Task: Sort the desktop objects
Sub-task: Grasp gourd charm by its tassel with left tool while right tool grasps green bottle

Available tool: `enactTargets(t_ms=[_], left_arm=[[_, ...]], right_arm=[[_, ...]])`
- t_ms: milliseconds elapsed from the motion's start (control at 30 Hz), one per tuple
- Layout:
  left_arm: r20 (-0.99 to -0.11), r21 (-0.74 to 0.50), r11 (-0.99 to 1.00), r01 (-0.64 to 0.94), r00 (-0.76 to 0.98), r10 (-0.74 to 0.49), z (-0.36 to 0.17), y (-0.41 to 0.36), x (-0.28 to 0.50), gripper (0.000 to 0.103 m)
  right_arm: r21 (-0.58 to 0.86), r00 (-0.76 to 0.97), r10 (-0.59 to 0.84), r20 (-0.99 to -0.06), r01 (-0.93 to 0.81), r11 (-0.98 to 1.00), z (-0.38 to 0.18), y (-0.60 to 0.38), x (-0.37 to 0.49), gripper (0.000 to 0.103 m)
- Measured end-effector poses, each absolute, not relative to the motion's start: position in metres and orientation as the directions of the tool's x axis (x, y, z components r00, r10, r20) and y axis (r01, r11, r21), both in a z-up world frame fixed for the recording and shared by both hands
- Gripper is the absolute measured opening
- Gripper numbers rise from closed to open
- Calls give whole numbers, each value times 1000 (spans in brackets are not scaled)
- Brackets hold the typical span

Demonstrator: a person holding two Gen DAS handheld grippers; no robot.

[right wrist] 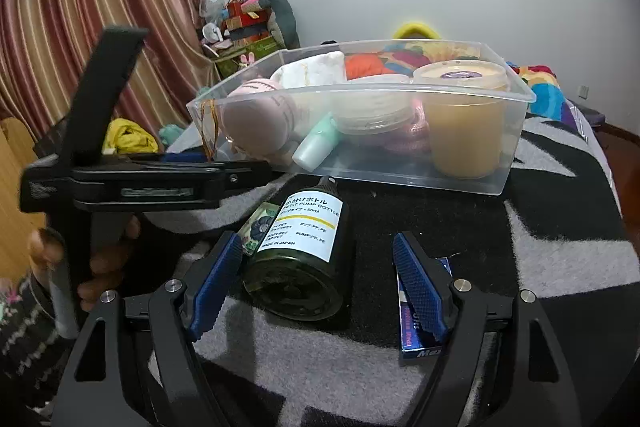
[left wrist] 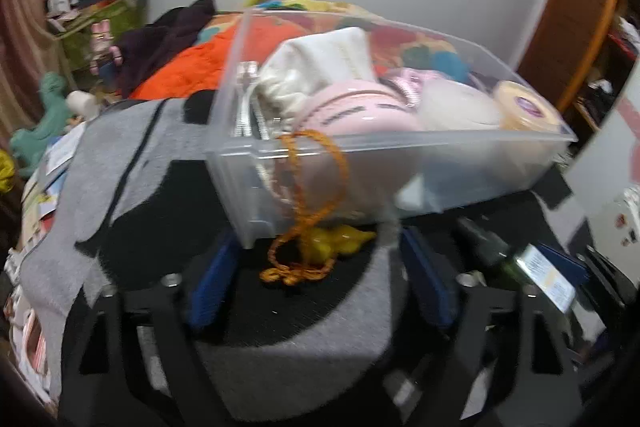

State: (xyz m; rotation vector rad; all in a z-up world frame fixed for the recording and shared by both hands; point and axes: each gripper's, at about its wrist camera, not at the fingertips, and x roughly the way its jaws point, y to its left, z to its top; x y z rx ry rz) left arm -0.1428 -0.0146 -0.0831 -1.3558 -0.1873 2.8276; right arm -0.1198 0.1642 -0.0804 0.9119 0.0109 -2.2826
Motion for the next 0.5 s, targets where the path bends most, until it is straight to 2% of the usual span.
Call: enactTargets(t_ms=[100,267,367,500], left_arm=[[-782,-105,-992,69,-622,40,-85,-16,-143,68],[-791,-52,-995,82,-612,-9,-90,-9,-144,64],[-785,-27,-995,96,-618,-38,-91,-8,-143,57],[-778,-69,-990,124,-628,-24,-90,-19,-138,42]], right_arm=[[255,-527,-596,-606,581,-773,-81,168,-122,70],[289,-518,-605,-604,566,-772,-83,173,-127,49],[314,-502,-619,-604,564,-764,-84,174,-130,39],[326,-511,-620,-595,551,-768,-83,177,-131,39]])
